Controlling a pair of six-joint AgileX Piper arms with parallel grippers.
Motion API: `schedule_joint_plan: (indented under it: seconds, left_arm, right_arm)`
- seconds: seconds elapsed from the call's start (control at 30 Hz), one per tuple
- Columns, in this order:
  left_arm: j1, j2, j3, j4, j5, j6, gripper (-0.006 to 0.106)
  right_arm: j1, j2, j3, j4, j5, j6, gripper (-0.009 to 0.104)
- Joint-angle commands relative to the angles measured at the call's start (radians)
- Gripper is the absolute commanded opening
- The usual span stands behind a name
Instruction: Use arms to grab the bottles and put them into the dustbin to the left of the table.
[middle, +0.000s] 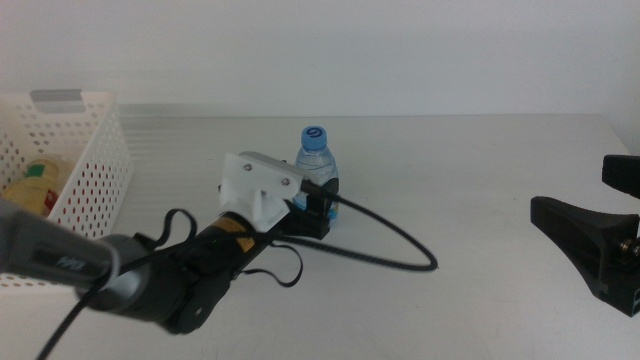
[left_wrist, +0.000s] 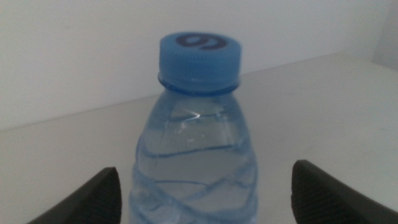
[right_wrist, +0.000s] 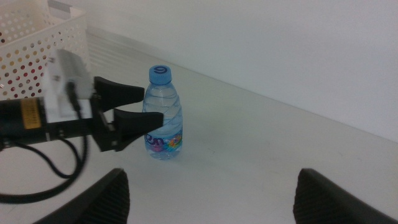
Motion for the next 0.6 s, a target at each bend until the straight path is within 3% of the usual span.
schedule_joint_plan:
  seconds: [0.0,0.57]
  left_arm:
    - [0.0,-0.017,-0.066,-0.018,-0.037,-0.011,0.09]
    - [0.049,0.128,-0.257,0.022,0.009,-0.049,0.088]
  right_arm:
    - [0.003,-0.001,-0.03,-0.014,-0.067,-0.01,0.087]
    - [0.003,-0.001,-0.03,-0.014,-0.067,-0.01,0.087]
